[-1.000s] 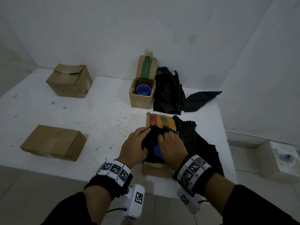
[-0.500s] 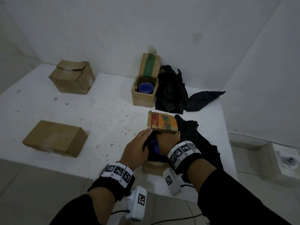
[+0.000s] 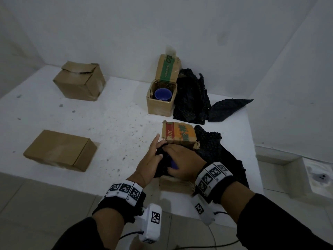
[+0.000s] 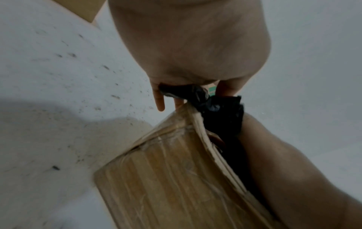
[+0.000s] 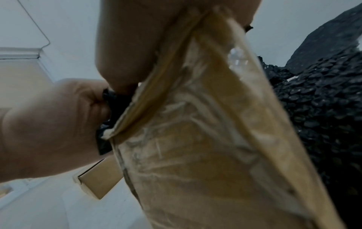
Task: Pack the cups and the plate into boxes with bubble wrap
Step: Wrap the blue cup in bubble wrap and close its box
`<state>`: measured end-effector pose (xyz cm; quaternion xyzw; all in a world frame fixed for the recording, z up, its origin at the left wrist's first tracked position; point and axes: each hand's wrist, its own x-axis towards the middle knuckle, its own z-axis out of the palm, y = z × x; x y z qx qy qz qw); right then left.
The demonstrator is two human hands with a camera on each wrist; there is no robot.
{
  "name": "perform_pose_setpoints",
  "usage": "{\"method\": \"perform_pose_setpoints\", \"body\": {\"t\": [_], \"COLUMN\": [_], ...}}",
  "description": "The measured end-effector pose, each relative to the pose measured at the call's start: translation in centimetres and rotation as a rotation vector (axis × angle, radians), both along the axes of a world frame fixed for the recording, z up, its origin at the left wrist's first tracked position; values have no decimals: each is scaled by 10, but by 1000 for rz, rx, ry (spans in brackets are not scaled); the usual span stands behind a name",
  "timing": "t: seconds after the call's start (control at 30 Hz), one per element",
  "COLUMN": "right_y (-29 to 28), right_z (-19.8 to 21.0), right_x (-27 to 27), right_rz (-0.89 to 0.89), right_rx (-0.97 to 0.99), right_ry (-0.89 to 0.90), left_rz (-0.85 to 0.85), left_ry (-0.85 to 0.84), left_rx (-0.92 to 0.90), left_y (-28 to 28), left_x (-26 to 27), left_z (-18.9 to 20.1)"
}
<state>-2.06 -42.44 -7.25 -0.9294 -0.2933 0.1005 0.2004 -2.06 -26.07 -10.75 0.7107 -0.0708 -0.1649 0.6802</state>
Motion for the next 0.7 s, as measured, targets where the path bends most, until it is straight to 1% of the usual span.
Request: {"method": "perform_pose_setpoints", "body": {"t": [0.1, 0.17, 0.23, 0.33, 0.4, 0.5, 0.57, 0.63, 0.67, 0.7], "right_y": [0, 1, 0, 2, 4, 6, 1, -5, -6, -6], "right_z": [-3, -5, -6, -7, -11, -17, -15, -10, -8, -8], "right_x": [5, 5, 4, 5, 8, 7, 4, 0, -2, -2], "right_rz": [21, 40, 39, 54, 56, 16, -97, -194, -190, -145], "right_rx": [-45, -94, -180, -275, -287, -179, -4, 187, 218, 200], "right_ry": [23, 22, 63, 17, -6, 57, 64, 29, 8, -4], "left_rz": [7, -5, -15, -13, -24, -58, -51, -33, -28, -23], "left_ry": [7, -36, -71, -116, -137, -125, -84, -52, -32, -13], "left_rx": [-28, -4, 46, 102, 128, 152, 124, 77, 56, 36], "left_y": [-3, -4, -5, -5, -4, -4, -5, -6, -7, -7], "left_x": [-3, -5, -5, -4, -5, -9, -9, -8, -8, -8], "left_z": [-4, -5, -4, -4, -8, -9, -8, -5, -3, -1]}}
